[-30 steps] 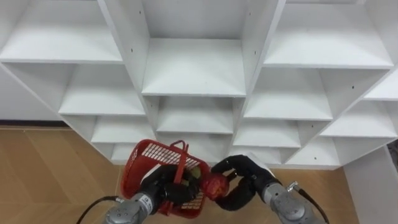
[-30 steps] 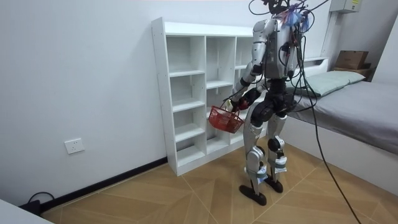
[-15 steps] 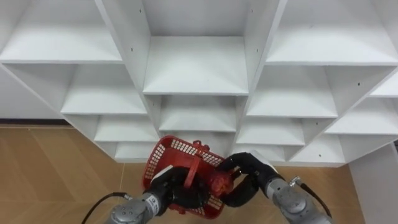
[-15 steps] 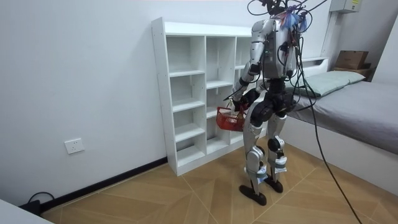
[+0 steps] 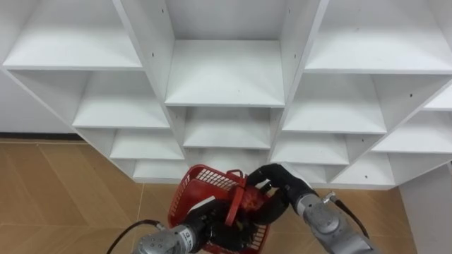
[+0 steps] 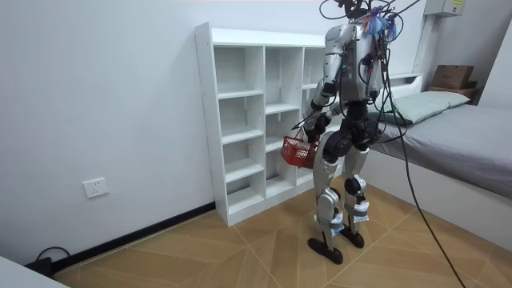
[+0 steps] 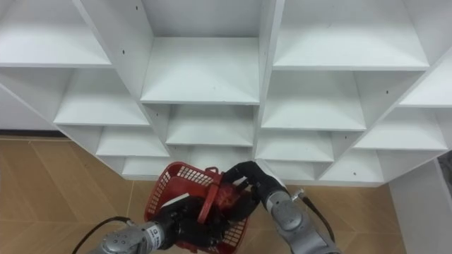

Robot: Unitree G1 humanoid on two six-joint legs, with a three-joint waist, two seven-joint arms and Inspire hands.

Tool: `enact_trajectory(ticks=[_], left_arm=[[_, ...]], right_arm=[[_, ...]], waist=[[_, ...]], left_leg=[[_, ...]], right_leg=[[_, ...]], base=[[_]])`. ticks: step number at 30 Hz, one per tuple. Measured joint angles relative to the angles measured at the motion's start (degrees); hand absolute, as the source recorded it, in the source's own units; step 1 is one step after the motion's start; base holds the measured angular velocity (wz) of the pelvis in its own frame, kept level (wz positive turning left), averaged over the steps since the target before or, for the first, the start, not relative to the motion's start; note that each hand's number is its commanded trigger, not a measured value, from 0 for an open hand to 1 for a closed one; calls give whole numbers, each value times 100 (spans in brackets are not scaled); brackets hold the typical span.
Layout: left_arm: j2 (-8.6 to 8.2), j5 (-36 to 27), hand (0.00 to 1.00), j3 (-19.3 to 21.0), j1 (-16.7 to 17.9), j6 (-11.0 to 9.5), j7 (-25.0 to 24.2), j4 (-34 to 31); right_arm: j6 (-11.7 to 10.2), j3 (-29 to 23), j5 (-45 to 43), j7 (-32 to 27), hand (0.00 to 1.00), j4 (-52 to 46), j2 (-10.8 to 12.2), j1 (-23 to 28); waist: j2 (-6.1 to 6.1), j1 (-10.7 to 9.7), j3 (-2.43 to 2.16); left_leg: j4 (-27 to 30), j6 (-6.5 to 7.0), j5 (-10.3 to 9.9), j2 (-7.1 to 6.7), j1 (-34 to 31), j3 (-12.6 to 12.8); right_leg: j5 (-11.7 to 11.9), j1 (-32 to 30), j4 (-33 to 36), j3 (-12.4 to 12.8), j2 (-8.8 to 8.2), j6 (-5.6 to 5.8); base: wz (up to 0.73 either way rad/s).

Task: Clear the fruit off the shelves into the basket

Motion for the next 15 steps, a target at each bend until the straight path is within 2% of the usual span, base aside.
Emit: enact_trajectory(ticks=[8,15], left_arm=[[-3,14,100,-11,-156,8,-114,0],[-14,14,100,-7,-198,16,-144,0]], right_arm=[[-9,2,1,-91,0,451,141,-337],[-12,-1,9,-113,0,500,175,-393]], waist=[[-25,-13,16],[-63,-7,40]], left_leg=[[0,0,0,-1,-29,-2],[-2,0,0,-2,-98,-63]], right_leg=[[-1,-18,-44,2,3,1],[-1,-69,-53,1,10,1]], base=[[0],[0]])
